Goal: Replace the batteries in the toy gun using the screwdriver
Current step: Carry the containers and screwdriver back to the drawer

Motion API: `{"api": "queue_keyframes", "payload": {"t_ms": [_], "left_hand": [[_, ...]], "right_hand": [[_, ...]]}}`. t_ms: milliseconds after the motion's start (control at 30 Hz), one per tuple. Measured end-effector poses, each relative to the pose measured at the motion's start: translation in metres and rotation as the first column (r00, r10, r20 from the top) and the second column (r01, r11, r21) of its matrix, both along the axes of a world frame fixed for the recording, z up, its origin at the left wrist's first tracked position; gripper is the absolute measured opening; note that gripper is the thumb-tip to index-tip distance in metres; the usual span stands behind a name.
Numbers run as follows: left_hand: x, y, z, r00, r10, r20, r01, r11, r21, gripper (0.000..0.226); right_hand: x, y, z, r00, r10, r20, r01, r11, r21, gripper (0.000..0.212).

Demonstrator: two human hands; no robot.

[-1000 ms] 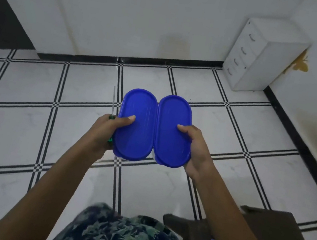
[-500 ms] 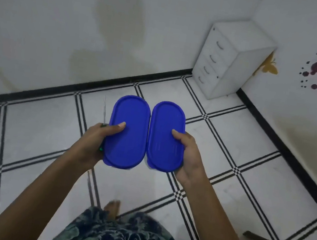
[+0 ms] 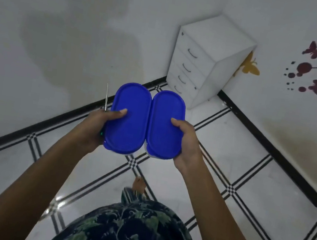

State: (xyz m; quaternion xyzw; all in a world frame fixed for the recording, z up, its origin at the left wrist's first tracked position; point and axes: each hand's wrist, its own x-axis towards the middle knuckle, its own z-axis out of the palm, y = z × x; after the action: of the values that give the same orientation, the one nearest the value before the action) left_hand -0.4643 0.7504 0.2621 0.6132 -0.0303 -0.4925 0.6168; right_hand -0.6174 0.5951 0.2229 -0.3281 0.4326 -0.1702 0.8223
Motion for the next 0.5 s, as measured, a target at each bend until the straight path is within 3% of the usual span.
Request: {"api": "queue_keyframes", "payload": {"t_ms": [233, 400, 500], "left_hand": [[0.122, -0.156, 0.014, 0.999, -0.043, -0.009, 0.043, 0.999, 0.005, 0.041], [0.205, -0.258, -0.011, 0.99, -0.121, -0.07, 0.123, 0.992, 0.019, 0.045], [0.255, -0.317, -0.029, 0.983, -0.162, -0.087, 0.165, 0.986, 0.024, 0.051]], "right_hand": [[0.116, -0.151, 0.012, 0.998, -0.056, -0.019, 0.055, 0.998, -0.036, 0.053], [0.192, -0.249, -0.009, 0.996, -0.067, -0.064, 0.064, 0.997, -0.044, 0.069], [0.233, -0.301, -0.02, 0.991, -0.104, -0.082, 0.1, 0.994, -0.044, 0.069]]}}
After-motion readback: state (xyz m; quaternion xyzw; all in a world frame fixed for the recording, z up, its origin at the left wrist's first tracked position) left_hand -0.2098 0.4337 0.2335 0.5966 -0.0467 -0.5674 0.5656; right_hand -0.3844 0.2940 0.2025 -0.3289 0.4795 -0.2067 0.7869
